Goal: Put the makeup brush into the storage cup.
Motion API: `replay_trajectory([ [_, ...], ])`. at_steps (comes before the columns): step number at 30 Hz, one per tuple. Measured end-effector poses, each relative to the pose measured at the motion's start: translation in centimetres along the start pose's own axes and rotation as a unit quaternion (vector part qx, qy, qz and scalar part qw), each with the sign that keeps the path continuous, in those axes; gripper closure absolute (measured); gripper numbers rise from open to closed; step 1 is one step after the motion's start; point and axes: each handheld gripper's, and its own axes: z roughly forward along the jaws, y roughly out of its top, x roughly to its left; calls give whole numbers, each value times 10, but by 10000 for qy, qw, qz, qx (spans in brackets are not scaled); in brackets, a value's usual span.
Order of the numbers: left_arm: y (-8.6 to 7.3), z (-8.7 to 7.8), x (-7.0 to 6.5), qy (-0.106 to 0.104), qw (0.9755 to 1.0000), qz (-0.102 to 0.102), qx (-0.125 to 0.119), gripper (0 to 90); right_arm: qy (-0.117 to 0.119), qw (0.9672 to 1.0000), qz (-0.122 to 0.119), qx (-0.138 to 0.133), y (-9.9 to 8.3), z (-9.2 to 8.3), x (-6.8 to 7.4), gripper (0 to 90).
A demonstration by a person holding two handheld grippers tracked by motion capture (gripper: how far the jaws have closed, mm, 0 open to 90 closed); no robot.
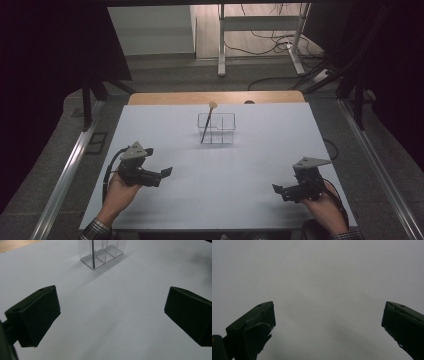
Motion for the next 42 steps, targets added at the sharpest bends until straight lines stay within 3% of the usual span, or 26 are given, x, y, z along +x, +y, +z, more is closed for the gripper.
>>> replay_trajectory([
  [42,-29,-37,-1,280,9995,-119,-77,6,-2,10000,11,21,0,1,0,0],
])
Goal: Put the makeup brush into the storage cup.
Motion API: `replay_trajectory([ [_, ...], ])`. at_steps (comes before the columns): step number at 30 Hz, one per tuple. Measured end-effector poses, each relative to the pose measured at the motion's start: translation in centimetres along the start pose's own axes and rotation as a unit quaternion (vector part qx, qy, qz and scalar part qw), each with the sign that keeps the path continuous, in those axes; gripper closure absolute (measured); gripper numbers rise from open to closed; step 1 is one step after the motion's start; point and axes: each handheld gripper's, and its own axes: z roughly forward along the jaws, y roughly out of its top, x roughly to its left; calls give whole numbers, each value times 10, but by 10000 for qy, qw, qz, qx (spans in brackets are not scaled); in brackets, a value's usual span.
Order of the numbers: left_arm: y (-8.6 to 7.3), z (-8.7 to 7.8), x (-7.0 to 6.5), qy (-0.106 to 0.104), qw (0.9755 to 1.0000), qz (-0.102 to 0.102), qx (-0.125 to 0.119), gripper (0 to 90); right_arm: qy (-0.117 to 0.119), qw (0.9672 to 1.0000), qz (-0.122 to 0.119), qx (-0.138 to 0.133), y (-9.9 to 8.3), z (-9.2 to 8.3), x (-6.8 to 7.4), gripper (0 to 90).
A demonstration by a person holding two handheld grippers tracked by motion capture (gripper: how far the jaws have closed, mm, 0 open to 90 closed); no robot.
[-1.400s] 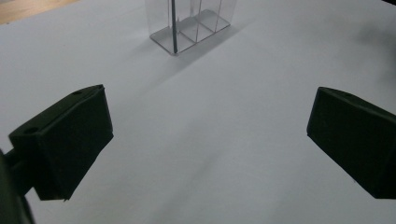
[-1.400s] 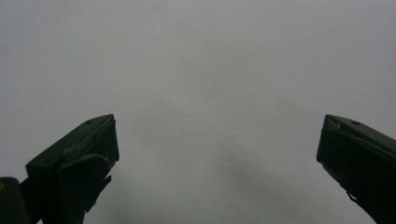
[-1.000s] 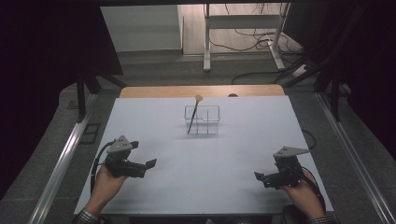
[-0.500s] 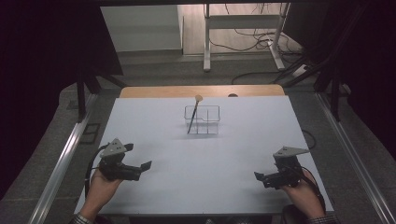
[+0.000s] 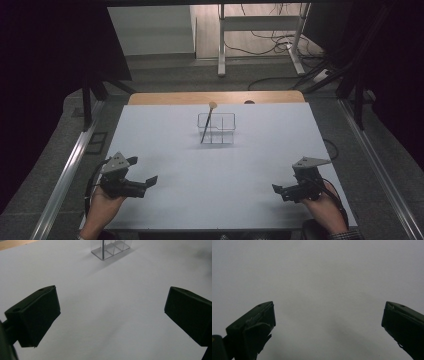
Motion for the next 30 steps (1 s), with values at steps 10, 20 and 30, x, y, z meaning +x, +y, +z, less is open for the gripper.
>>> replay_trajectory([
  [10,-9,-8,1,121,9999,-43,25,4,-2,10000,2,4,0,0,0,0],
  [20,-19,-17,5,268,9996,-71,103,4,-11,10000,3,6,0,0,0,0],
  [30,-32,-25,15,506,9981,-191,278,4,-7,10000,9,1,0,0,0,0],
])
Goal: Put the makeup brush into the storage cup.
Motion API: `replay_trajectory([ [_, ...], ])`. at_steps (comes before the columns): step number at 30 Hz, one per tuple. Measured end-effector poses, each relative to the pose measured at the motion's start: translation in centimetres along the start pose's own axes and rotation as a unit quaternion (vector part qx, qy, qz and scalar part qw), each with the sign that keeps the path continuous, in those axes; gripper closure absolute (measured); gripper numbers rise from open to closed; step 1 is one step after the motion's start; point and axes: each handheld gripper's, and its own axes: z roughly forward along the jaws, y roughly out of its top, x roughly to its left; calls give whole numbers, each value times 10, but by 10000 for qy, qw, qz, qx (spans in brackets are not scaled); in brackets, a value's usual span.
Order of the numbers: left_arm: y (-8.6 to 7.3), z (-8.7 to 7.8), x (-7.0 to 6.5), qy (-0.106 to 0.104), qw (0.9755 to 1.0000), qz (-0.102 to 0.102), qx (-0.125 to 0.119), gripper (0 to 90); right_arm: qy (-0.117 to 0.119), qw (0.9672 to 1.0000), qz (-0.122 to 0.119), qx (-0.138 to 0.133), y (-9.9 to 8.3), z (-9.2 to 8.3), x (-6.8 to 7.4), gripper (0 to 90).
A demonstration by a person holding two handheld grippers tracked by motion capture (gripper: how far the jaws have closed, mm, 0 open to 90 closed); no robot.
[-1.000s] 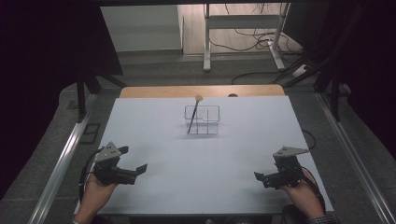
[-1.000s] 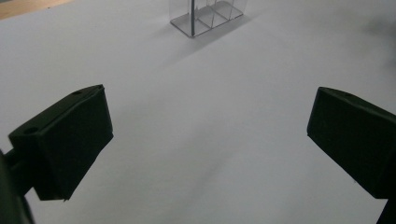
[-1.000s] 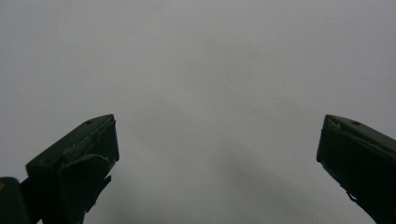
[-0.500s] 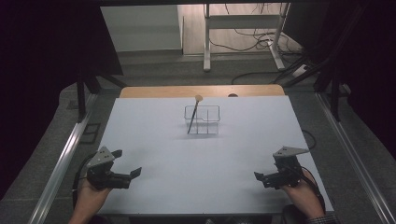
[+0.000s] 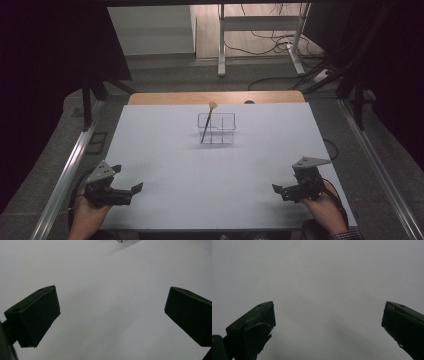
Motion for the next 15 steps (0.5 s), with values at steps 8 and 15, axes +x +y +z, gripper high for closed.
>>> replay_trajectory([
  [8,-12,-5,11,345,9992,-28,195,5,-2,10000,2,8,0,0,0,0],
  [15,-23,-8,23,494,9980,-204,351,5,-2,10000,1,12,0,0,0,0],
])
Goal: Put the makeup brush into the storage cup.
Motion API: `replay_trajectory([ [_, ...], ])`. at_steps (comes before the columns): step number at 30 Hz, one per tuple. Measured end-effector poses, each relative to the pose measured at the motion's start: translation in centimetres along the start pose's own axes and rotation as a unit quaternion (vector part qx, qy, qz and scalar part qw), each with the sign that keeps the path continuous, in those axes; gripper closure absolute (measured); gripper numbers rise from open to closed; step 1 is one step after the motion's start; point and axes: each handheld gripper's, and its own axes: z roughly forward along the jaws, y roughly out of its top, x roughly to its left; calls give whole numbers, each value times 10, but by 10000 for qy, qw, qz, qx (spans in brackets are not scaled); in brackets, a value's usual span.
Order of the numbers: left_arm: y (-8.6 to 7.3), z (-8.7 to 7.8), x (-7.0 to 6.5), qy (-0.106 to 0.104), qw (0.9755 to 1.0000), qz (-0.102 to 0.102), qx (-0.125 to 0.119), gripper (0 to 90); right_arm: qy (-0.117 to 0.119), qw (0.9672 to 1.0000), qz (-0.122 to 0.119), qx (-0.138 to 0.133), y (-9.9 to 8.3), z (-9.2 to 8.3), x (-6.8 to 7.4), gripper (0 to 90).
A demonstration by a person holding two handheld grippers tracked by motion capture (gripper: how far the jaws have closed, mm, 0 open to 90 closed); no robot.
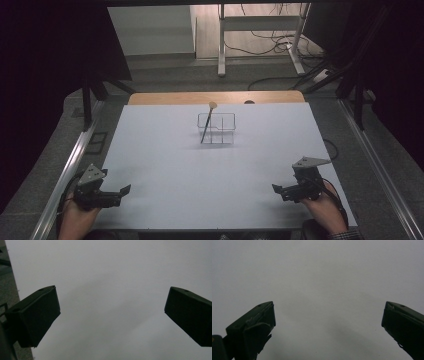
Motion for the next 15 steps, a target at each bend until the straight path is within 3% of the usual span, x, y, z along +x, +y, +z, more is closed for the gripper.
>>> replay_trajectory([
  [9,-12,-1,11,59,9997,-195,150,6,-9,10000,-23,2,0,0,0,0],
  [15,-11,1,9,43,9996,-155,246,6,-11,10000,-26,8,0,1,0,0],
])
